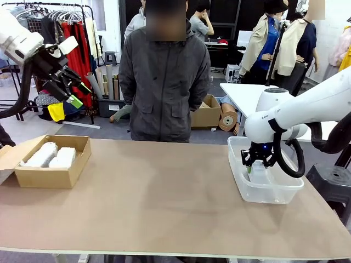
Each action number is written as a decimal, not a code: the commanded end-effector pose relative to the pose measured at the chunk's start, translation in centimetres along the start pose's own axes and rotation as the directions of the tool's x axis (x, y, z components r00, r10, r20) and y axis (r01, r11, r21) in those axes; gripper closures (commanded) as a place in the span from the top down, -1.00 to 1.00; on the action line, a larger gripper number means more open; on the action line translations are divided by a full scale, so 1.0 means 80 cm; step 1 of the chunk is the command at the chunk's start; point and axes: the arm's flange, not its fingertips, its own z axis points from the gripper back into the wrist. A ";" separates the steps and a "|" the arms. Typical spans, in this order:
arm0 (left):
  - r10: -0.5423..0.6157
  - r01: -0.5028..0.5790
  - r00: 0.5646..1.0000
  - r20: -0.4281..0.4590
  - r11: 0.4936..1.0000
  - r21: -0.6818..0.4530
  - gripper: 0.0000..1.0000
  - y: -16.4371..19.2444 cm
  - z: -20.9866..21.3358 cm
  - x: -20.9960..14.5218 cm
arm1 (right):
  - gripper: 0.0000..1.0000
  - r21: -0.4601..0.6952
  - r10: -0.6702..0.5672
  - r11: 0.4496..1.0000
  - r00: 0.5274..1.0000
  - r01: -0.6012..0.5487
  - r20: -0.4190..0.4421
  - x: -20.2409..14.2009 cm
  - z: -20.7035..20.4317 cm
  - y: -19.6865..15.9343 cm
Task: Separate and place wrapped and unwrapped clocks.
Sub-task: If the picked Digital clock is wrapped, place it in the Package Box ; if not, place it in the Organizing box.
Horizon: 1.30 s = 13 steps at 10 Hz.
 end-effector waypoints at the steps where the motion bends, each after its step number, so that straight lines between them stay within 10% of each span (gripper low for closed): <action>1: -0.016 0.016 1.000 -0.006 1.000 -0.007 1.00 -0.003 0.003 -0.002 | -0.63 -0.035 -0.014 0.999 1.000 0.014 0.008 -0.003 -0.001 -0.002; 5: -0.016 0.016 1.000 -0.006 1.000 -0.007 1.00 -0.003 0.003 -0.002 | 0.87 -0.043 -0.002 0.999 1.000 0.002 0.004 0.000 0.013 -0.010; 13: -0.016 0.016 1.000 -0.006 1.000 -0.007 1.00 -0.003 0.003 -0.002 | 1.00 -0.086 0.103 0.991 0.994 -0.106 -0.037 -0.005 0.039 -0.013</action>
